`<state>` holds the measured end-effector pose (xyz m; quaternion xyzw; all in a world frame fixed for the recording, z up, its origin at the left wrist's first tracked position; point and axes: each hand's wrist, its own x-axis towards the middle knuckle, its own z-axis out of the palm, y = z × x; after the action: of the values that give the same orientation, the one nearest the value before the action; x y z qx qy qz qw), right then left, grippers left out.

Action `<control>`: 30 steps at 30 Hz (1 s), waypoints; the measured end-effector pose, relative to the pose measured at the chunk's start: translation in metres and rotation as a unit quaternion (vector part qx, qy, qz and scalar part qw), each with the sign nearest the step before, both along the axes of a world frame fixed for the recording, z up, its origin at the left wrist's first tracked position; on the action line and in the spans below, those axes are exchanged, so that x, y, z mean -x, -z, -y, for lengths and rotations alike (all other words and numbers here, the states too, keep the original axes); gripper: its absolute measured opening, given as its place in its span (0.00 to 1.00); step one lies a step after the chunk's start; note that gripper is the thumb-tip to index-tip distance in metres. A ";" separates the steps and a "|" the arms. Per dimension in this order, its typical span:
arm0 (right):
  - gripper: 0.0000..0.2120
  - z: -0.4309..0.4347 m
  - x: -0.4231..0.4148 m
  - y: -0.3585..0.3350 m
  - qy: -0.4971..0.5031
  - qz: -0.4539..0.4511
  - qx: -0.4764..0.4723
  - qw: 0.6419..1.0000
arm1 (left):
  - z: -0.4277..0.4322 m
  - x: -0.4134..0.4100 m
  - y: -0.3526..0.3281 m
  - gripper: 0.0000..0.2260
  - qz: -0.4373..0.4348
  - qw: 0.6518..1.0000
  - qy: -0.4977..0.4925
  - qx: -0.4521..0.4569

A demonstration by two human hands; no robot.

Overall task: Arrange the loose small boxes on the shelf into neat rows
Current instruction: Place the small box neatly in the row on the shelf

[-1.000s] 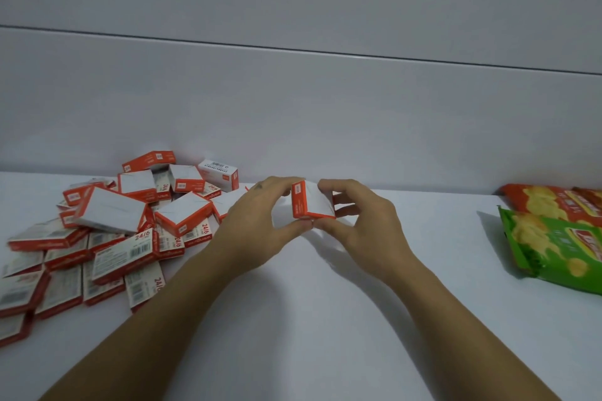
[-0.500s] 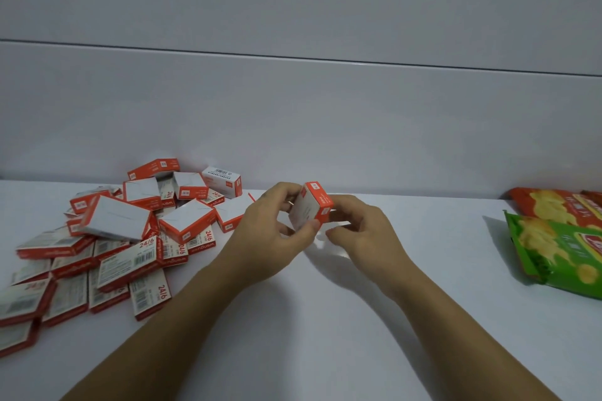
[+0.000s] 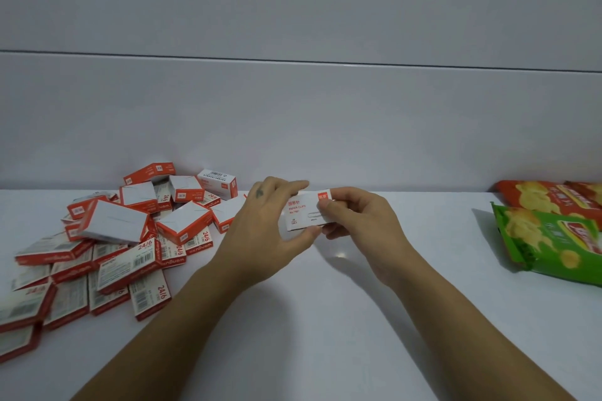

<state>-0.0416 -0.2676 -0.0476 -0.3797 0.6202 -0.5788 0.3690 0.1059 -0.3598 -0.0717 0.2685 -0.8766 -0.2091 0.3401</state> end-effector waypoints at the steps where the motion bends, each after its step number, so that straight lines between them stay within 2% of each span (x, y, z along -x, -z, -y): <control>1: 0.07 0.000 0.000 0.000 0.004 0.011 0.002 1.000 | -0.001 0.000 -0.001 0.30 -0.006 1.000 0.001 -0.011; 6: 0.10 0.000 0.005 -0.002 0.048 0.042 0.017 0.998 | 0.002 -0.003 -0.004 0.32 0.016 1.000 -0.012 -0.015; 9: 0.12 0.001 0.009 -0.001 0.058 0.036 0.016 0.998 | 0.005 -0.003 -0.004 0.26 0.025 0.999 -0.018 0.015; 11: 0.14 0.002 0.010 0.002 0.052 -0.007 0.005 0.999 | 0.006 -0.003 -0.003 0.23 0.025 0.999 -0.022 0.018; 12: 0.16 0.002 0.012 0.004 0.050 -0.070 -0.002 0.996 | 0.007 -0.003 -0.002 0.22 0.027 0.999 -0.024 0.020; 13: 0.21 0.002 0.014 0.006 0.046 -0.172 -0.010 0.984 | 0.008 -0.003 -0.001 0.21 0.030 0.999 -0.027 0.026; 15: 0.33 0.001 0.017 0.006 0.014 -0.385 -0.027 0.923 | 0.010 -0.004 0.000 0.21 0.038 0.998 -0.032 0.040; 17: 0.37 0.000 0.016 0.005 -0.021 -0.511 -0.023 0.859 | 0.009 -0.004 0.000 0.22 0.044 0.998 -0.036 0.040; 19: 0.32 0.002 0.015 0.006 -0.027 -0.581 -0.009 0.814 | 0.007 -0.003 0.001 0.23 0.052 0.997 -0.040 0.029; 21: 0.24 0.005 0.014 0.007 -0.017 -0.609 0.002 0.793 | 0.004 -0.001 0.001 0.23 0.066 0.997 -0.039 0.016; 23: 0.20 0.008 0.015 0.008 -0.015 -0.617 -0.002 0.787 | 0.003 0.000 0.002 0.24 0.073 0.997 -0.040 0.005; 26: 0.20 0.014 0.023 0.007 -0.012 -0.613 -0.022 0.790 | 0.003 0.000 0.001 0.31 0.096 0.994 -0.051 0.006; 30: 0.18 0.020 0.055 0.012 0.028 -0.599 -0.100 0.794 | 0.000 0.000 -0.001 0.34 0.155 0.986 -0.047 0.043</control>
<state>-0.0970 -0.2881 -0.0598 -0.5938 0.7821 -0.1801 -0.0571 0.1054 -0.3600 -0.0707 0.3238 -0.9132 -0.1108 0.2211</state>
